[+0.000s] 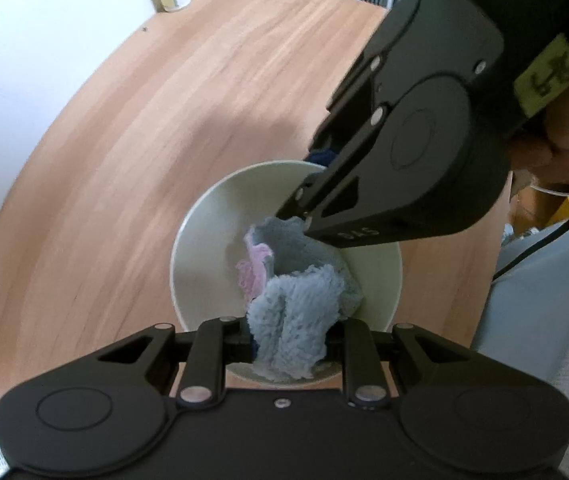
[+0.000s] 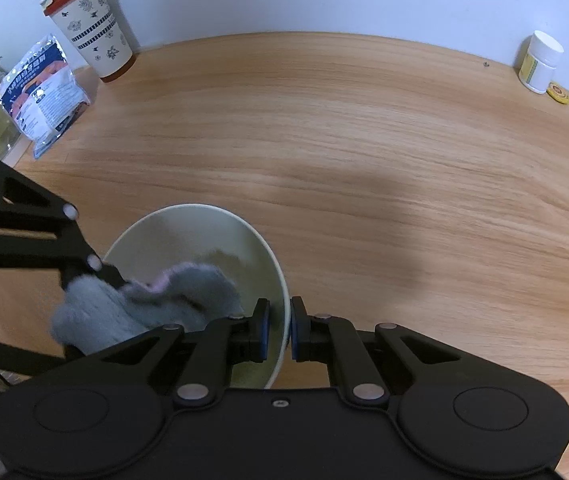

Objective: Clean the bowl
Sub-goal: 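Keep wiping the bowl interior with the cloth in the left gripper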

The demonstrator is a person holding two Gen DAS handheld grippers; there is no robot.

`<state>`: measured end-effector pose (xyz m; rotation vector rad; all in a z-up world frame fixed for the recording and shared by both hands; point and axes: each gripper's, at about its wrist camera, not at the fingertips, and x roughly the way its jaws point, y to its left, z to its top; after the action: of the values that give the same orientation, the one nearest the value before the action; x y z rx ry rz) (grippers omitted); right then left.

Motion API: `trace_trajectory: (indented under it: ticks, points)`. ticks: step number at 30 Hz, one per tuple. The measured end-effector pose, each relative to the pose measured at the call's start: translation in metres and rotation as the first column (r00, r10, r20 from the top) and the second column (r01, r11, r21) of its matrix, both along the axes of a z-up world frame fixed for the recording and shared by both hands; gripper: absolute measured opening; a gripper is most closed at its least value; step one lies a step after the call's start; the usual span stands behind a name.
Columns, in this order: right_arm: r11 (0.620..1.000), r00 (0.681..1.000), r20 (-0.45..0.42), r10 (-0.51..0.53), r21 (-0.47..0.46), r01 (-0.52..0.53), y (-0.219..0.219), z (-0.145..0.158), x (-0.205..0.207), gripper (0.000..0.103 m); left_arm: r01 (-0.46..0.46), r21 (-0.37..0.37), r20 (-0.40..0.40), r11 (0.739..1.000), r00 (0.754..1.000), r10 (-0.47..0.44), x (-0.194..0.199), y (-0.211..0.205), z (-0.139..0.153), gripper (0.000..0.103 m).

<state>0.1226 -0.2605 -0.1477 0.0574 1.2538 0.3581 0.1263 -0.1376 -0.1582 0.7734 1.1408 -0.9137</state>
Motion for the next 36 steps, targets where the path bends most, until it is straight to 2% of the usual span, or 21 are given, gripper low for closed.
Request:
trace_trajectory:
  ticks: [5,9,13,23,29,33,36]
  points:
    - [1.0,1.0,-0.004,0.009,-0.002,-0.009,0.0,-0.001,0.004,0.012,-0.035,-0.07,-0.062,0.997,0.998,0.031,0.005,0.005,-0.002,0.02]
    - [1.0,1.0,-0.009,-0.005,0.004,0.005,-0.001,-0.001,0.005,0.012,-0.105,-0.132,-0.127,0.986,0.988,0.088,0.011,0.005,-0.004,0.019]
    - [1.0,1.0,-0.018,-0.021,0.017,0.021,-0.003,-0.001,0.005,0.012,-0.13,-0.165,-0.102,0.978,0.988,0.114,0.013,0.002,-0.008,0.019]
    - [0.999,0.999,-0.016,0.029,0.018,-0.029,-0.003,-0.002,0.003,0.01,-0.151,-0.134,0.004,0.979,0.988,0.153,0.007,0.0,-0.01,0.02]
    - [0.999,0.999,-0.007,0.05,-0.006,-0.05,0.0,0.0,0.002,0.01,-0.148,-0.055,0.102,0.987,0.983,0.153,-0.003,-0.001,-0.002,0.019]
    - [0.998,0.998,-0.002,0.056,-0.015,-0.056,0.001,0.001,0.001,0.01,-0.173,-0.022,0.128,0.985,0.976,0.174,-0.01,0.001,0.014,0.019]
    - [0.998,0.998,0.001,0.061,-0.021,-0.061,0.002,0.001,0.0,0.011,-0.139,-0.001,0.159,0.99,0.978,0.138,-0.018,0.002,0.025,0.019]
